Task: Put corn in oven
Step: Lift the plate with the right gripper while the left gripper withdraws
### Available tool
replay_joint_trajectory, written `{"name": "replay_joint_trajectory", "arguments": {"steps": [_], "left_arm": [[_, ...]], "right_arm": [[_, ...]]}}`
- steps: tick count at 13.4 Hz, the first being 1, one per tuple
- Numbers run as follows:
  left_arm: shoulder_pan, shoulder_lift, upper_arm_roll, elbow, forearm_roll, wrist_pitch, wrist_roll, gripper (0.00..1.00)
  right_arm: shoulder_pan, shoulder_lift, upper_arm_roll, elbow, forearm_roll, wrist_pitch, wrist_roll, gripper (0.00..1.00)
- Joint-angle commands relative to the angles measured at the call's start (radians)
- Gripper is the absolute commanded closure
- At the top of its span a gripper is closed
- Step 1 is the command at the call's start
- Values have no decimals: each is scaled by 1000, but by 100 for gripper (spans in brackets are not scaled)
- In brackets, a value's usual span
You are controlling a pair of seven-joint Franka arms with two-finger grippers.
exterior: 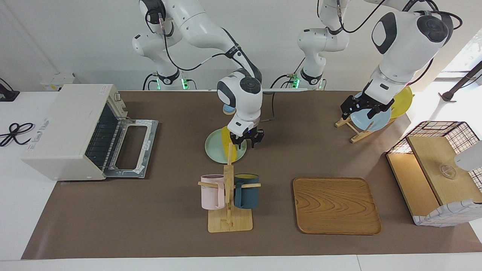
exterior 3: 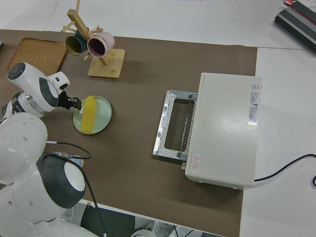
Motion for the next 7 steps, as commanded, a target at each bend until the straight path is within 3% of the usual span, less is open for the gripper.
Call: {"name": "replay_joint_trajectory", "arguments": {"steps": [1, 3, 5, 7], "left_arm": [[-4, -10, -3, 1, 19, -8, 11, 0], [-2, -12, -3, 2, 19, -6, 9, 0], [-1, -16, -3, 2, 19, -9, 9, 0], [-2, -29, -3, 2, 19, -17, 11, 0]], "right_arm": [[-6, -43, 7, -81, -18, 42, -5, 59], [-5, -46, 7, -87, -18, 25, -6, 100], [-5, -47, 7, -47, -43, -47, -8, 100], [-14, -39, 7, 69, -150, -203, -15, 100]]}}
